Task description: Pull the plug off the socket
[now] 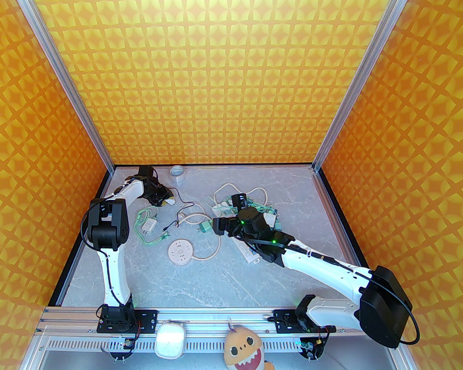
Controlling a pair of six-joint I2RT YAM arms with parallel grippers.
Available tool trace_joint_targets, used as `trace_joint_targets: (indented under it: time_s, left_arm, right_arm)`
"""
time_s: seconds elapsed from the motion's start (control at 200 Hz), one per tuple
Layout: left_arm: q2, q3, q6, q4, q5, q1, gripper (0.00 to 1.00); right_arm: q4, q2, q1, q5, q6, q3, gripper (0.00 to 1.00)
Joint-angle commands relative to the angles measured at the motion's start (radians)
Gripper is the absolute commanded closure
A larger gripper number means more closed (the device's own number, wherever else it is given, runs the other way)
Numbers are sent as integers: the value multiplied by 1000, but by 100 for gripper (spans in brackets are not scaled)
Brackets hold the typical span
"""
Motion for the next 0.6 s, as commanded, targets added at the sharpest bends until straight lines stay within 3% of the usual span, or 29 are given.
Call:
trace_joint_targets:
  time_s: [0.0, 0.045, 0.33, 0.595]
  left_arm:
    - [-59, -21, 10, 4, 26, 21, 43]
    - [-66, -27, 12, -2, 25, 24, 34]
    - [-174, -36, 41, -76, -25, 30, 6]
    - [-433, -181, 68, -106, -125, 24, 1]
  right_arm:
    - [15, 5, -6, -10, 11, -4, 2]
    - [14, 5, -6, -8, 11, -5, 2]
    - [11, -2, -6, -1, 10, -6, 2]
    - [-14, -43, -8, 114, -33, -14, 2]
